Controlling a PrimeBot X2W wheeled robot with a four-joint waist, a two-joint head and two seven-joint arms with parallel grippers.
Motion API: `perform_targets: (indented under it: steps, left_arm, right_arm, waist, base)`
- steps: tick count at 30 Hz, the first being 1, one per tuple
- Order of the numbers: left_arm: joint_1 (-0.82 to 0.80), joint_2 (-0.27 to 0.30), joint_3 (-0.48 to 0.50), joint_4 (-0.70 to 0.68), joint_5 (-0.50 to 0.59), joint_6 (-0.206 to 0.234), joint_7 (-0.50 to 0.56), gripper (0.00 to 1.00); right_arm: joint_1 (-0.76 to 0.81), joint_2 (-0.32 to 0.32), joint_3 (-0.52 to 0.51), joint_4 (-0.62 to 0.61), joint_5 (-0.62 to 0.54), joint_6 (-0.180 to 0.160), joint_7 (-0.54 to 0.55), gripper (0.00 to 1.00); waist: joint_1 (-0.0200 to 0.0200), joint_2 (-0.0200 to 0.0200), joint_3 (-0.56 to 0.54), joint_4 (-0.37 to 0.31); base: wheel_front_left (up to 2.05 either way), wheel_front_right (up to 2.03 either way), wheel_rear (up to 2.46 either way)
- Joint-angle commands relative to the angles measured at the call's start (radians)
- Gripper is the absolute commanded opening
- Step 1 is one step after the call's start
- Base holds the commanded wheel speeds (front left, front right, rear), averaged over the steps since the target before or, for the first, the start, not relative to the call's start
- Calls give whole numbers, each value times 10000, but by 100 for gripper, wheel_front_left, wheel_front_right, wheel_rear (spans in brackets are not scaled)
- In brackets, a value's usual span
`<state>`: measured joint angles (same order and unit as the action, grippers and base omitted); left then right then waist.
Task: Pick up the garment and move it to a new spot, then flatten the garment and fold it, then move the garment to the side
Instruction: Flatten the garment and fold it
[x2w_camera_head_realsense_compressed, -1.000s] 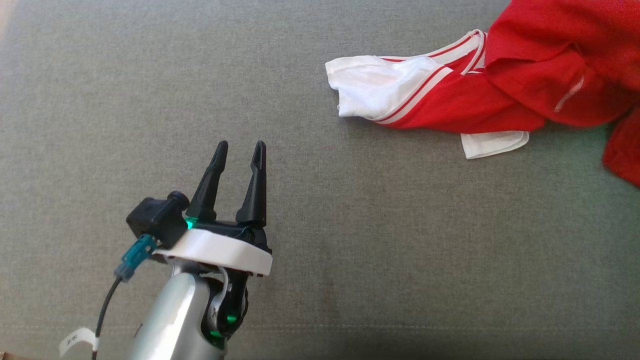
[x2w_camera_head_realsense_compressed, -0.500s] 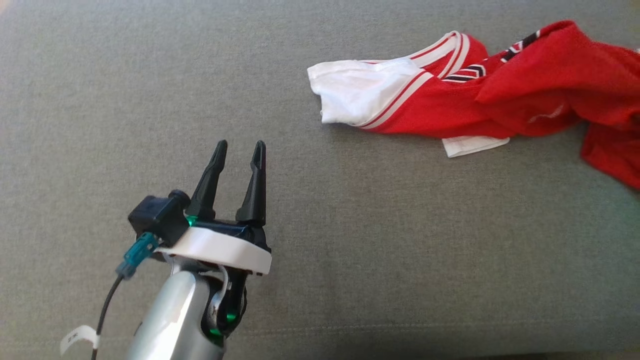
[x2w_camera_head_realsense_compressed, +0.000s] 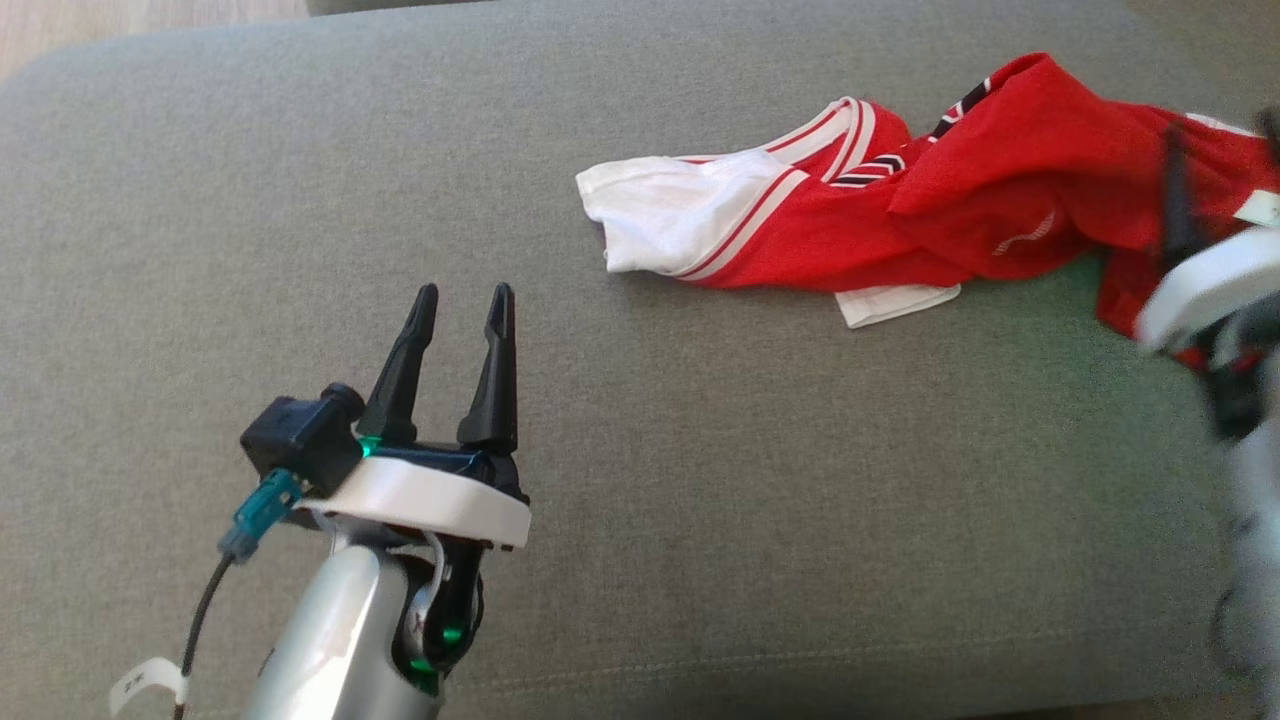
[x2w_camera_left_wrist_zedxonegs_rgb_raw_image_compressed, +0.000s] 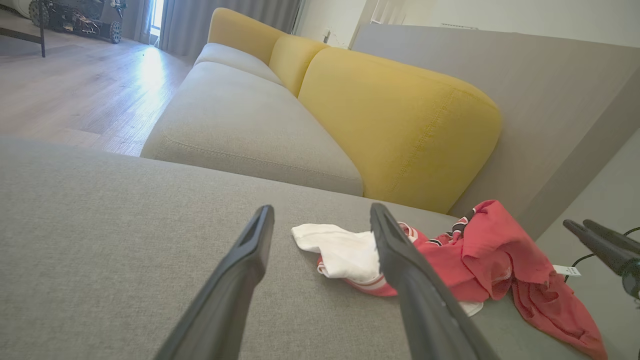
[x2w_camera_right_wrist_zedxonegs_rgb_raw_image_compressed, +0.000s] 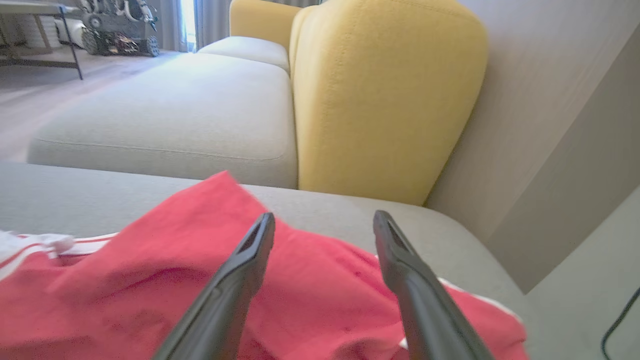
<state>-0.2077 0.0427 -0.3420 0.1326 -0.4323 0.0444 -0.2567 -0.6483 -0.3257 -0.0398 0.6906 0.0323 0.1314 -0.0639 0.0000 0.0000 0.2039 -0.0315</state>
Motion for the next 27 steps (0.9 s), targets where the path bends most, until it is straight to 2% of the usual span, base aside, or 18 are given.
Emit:
perform_targets:
  steps: [1,2,5,10,19,27]
  left_arm:
    - [-150,75,366,-360,53,47,-51,100]
    - [-112,75,393,-381,59,41,-51,100]
    - [-50,75,411,-395,64,28,-51,100]
    - [99,75,418,-446,77,5,-51,100]
    - [79,75,333,-424,133,-59,-51,100]
    - [-87,75,191,-429,174,-65,-51,100]
  right_arm:
    - [473,216,244,-569,92,-7,-215,100]
    - [1095,636,454,-1295,243,-7,-530,100]
    - [2100,1212,677,-2302,505,-7,-855,100]
    - [3457,1835,959,-3261,574,-7,-1004,100]
    - [3488,1789,395,-3133,-762,-7,-731,100]
    - [2656,1557,-261,-1740,-2717,-7,-694,100]
  waist:
    - [0,0,-73,-63]
    - [0,0,-130,-93]
    - [0,0,-214,-114]
    - [0,0,-252,-117]
    - [0,0,-50,75]
    - [0,0,423,505]
  base:
    - [0,0,0]
    - [0,0,0]
    - [0,0,0]
    - [0,0,0]
    - [0,0,0]
    - [0,0,0]
